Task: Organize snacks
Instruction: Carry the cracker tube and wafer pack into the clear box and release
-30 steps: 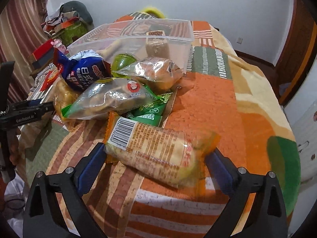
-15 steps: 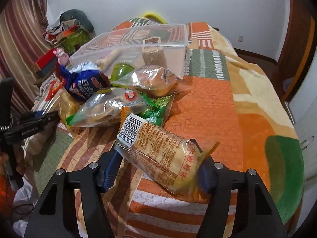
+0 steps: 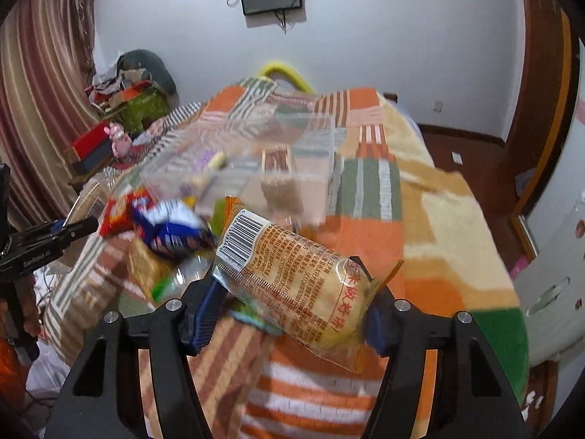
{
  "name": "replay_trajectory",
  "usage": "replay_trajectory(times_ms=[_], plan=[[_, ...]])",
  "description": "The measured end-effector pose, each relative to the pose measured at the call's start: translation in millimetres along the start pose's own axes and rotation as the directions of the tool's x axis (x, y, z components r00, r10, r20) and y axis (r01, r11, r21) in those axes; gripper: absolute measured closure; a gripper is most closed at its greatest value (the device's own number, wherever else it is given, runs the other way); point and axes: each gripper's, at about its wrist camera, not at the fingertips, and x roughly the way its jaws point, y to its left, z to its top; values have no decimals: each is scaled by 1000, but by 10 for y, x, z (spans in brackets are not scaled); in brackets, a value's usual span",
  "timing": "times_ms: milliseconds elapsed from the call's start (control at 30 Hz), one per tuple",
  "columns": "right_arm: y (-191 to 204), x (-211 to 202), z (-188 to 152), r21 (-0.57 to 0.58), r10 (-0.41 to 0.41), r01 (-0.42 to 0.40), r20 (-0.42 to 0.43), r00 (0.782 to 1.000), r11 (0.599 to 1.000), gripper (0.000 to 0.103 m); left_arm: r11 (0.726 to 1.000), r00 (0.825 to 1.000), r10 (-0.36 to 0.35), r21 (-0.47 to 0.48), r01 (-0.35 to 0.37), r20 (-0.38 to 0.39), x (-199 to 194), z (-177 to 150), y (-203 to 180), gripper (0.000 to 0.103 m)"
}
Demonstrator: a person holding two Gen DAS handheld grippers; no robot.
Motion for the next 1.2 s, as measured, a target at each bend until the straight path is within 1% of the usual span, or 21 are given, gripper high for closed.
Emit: replay_trajectory(times_ms=[300,567,733,800,933,1100,1200], plan=[[135,196,390,-33,35,-33,53,998,999,42,999,997,-44,21,42,58,88,422,-148,67],[278,532,684,-67,60,-57,50,997,996,42,998,996,-61,38,59,70,374,734,-226,67],[307,786,849,-64,78,-76,23,997,995,42,997,996,-74,34,72,50,654,942,-237,67],[318,869,890,-68,80,-79,11,997,995,42,997,997,-68,37,67,41,781,1033,-247,67],[332,1093,960,-66,96,-99,-42,994,993,42,997,998,-62,47,61,16,1028,1161,-265,67],[386,1305,999,-83,106,-115,-102,989,990,42,996,998,-47,73,49,-28,1324,1188,-279,67],[407,1383,1006,-103,102,-115,-123,987,988,41,996,998,-47,68,50,-52,1455,1174,-268,67]])
